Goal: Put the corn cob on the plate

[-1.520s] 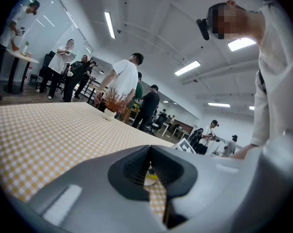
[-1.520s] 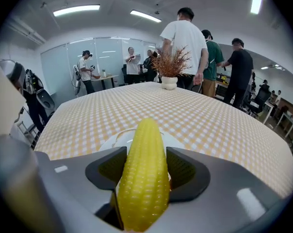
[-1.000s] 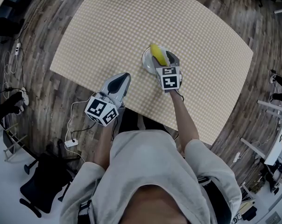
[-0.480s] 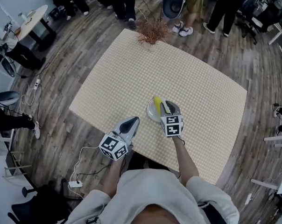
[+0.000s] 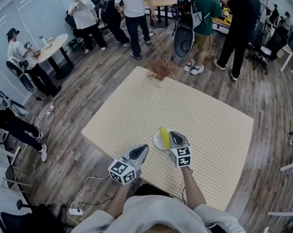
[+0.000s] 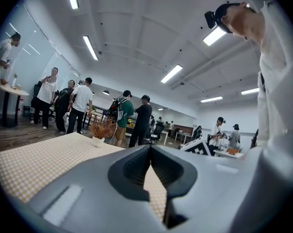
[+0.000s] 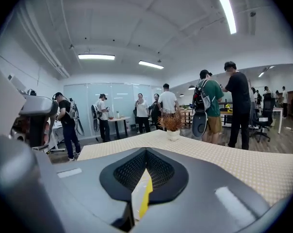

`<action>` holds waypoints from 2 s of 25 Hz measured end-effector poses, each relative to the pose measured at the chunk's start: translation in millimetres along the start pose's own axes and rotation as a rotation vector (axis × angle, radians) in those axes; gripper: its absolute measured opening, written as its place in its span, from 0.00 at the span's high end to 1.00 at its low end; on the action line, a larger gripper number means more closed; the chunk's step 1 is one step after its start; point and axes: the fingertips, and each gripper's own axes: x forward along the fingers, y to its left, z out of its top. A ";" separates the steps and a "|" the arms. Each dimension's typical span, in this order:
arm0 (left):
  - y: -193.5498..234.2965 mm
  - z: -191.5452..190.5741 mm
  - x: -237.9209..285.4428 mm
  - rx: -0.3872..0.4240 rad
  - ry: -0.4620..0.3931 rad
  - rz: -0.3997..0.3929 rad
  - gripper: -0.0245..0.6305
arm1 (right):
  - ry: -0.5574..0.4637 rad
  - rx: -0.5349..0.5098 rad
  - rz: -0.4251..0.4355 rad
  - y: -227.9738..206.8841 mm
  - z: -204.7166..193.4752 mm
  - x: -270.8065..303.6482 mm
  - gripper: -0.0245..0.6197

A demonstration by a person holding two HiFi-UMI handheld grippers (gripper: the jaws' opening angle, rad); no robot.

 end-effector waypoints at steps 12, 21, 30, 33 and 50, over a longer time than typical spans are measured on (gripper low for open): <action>-26.5 8.0 -59.2 0.064 -0.066 -0.064 0.95 | -0.069 -0.085 -0.024 67.2 21.6 -68.3 0.96; -44.0 -2.2 -164.9 0.066 -0.073 -0.094 0.95 | -0.123 -0.059 -0.045 177.2 13.9 -140.9 0.97; -87.2 -10.0 -213.0 0.076 -0.085 -0.148 0.95 | -0.113 -0.057 -0.079 224.9 -5.7 -212.4 0.97; -110.7 -11.2 -215.8 0.082 -0.080 -0.158 0.95 | -0.124 -0.038 -0.083 223.0 -7.9 -238.8 0.97; -230.9 -38.7 -214.6 0.100 -0.066 -0.135 0.95 | -0.145 -0.033 -0.050 199.6 -31.4 -344.6 0.97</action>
